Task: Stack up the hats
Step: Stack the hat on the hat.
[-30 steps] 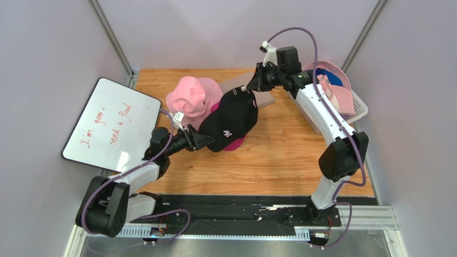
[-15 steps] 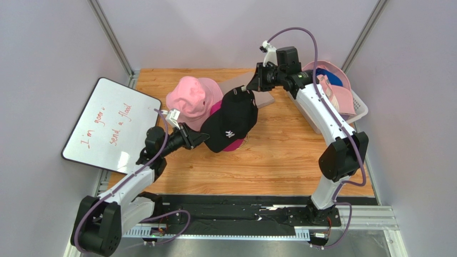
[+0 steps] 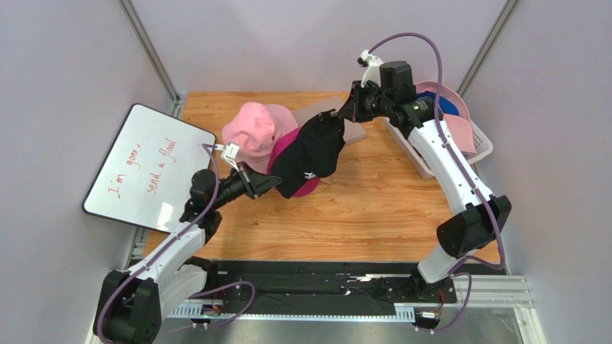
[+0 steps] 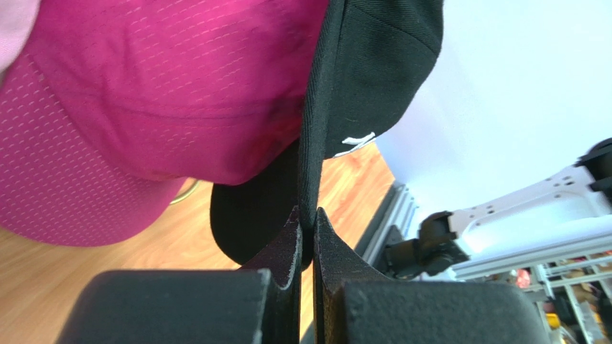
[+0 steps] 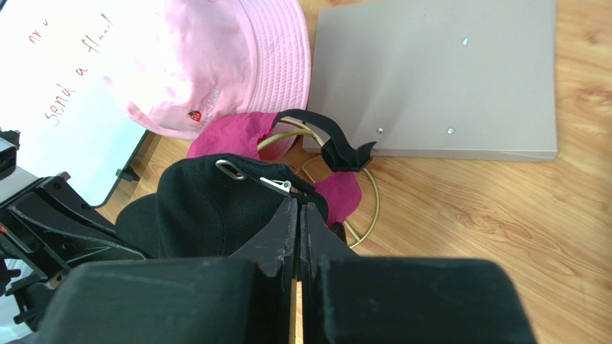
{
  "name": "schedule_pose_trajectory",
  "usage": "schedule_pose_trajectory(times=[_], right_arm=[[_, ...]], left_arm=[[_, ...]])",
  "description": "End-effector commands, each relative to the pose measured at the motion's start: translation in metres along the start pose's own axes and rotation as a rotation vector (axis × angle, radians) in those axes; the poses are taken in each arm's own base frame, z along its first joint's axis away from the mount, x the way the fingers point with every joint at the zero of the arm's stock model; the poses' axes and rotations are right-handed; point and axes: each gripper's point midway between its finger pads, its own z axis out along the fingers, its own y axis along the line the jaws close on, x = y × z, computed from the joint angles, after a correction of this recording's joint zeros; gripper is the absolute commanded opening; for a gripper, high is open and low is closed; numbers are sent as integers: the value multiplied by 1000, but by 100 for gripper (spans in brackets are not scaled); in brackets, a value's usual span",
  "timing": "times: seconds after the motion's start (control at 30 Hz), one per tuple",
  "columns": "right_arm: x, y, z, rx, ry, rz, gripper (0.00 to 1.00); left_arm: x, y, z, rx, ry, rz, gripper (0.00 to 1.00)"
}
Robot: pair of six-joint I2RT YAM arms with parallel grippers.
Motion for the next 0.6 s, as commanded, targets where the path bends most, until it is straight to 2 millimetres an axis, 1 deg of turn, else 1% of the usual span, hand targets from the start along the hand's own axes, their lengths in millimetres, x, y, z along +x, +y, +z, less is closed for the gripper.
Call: schedule_pose_trajectory(times=[0.0, 0.03, 0.1, 0.13, 0.17, 0.27, 0.3, 0.37, 0.4, 0.47, 0.5, 0.57], right_arm=[[-19, 7, -28, 32, -87, -43, 0], [-23, 10, -31, 28, -96, -44, 0], [-25, 12, -30, 23, -93, -45, 0], [-31, 15, -32, 18, -105, -47, 0], [-30, 14, -28, 23, -93, -41, 0], [-36, 23, -25, 8, -97, -55, 0], [-34, 24, -18, 6, -87, -57, 0], [-36, 28, -14, -2, -84, -56, 0], [-32, 31, -9, -5, -73, -59, 0], [-31, 33, -4, -3, -70, -62, 0], [-30, 33, -2, 7, -69, -64, 0], [-28, 31, 4, 15, -60, -60, 0]], left_arm=[[-21, -31, -4, 96, -64, -22, 0], [-23, -34, -5, 104, -73, -20, 0], [-25, -32, -6, 89, -95, -34, 0], [-26, -32, -9, 78, -108, -36, 0], [-27, -30, -10, 63, -119, -42, 0], [-30, -21, -13, 6, -153, -59, 0], [-29, -12, -14, -38, -165, -83, 0], [-31, -7, -18, -63, -194, -93, 0], [-29, 2, -20, -97, -206, -111, 0], [-30, 6, -24, -125, -231, -118, 0], [-29, 14, -27, -159, -244, -133, 0], [-30, 19, -29, -174, -262, -140, 0]])
